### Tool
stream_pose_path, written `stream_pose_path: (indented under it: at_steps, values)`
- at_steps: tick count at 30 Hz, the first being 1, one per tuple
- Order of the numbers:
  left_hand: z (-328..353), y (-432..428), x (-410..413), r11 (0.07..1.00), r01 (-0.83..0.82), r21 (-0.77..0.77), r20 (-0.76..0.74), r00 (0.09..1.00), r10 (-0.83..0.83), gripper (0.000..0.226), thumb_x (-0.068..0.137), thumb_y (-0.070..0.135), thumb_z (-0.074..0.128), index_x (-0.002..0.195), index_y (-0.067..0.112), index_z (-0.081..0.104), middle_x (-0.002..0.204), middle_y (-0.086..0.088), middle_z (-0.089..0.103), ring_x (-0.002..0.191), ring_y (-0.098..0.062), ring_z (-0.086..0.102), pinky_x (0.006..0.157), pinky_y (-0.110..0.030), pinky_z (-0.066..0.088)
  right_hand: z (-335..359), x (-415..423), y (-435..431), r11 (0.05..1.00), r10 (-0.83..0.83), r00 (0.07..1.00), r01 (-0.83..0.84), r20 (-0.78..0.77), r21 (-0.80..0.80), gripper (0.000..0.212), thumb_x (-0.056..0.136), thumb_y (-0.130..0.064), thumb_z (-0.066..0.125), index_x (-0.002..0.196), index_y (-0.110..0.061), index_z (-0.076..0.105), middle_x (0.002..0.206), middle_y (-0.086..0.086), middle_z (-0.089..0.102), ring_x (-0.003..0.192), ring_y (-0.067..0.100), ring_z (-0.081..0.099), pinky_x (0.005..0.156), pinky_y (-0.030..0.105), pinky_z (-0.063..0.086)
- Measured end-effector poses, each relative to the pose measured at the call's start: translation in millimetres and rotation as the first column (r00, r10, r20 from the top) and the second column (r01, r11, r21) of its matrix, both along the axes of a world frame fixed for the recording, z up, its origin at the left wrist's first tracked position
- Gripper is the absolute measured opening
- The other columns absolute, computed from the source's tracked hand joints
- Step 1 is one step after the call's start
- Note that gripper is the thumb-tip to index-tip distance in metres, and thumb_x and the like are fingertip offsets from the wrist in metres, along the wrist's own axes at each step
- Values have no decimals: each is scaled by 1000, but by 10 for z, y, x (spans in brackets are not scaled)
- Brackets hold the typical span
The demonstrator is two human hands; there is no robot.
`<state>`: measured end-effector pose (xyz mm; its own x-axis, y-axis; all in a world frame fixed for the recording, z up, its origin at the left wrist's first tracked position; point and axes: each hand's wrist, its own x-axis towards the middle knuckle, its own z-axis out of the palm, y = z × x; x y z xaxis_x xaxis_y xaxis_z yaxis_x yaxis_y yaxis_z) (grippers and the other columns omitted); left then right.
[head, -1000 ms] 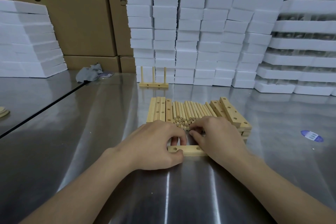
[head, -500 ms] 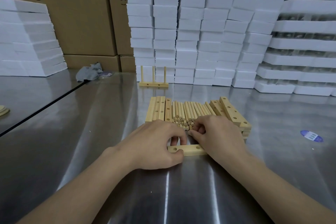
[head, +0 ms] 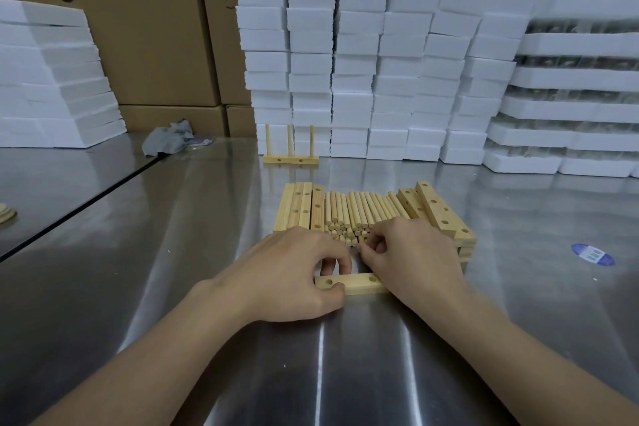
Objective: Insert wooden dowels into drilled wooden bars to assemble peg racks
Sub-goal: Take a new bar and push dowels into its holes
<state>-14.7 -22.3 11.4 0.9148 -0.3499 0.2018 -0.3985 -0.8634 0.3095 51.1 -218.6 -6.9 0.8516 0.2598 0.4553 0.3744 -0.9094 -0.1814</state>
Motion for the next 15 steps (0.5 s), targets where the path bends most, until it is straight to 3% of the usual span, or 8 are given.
stream_pose_path:
  at_steps: [4,12,15]
  values:
    - [-1,18,5,1000,-8,8,-5,1000,8,23,79,56,57,100,49,64,92,21,61,85,0,57,62,-22,39,23,-41,8,1000,1,1000,-1,-23,-13,23,90,-50,65,75,-32,66,66,-13,62,66,5,58,49,24,35]
    - [-8,26,7,1000,-11,-3,-19,1000,11,26,79,57,58,102,48,65,93,20,61,84,-2,57,61,-26,44,72,-135,-25,999,39,998,-39,-50,-4,26,89,-51,63,72,-31,62,66,-12,63,66,7,59,54,28,48]
    - [-4,31,12,1000,-12,-2,-21,1000,12,27,79,57,57,103,47,66,92,19,61,84,-2,57,61,-28,47,118,-198,-47,999,42,999,-42,-16,-23,28,87,-52,62,70,-31,59,65,-12,62,63,5,57,48,25,38]
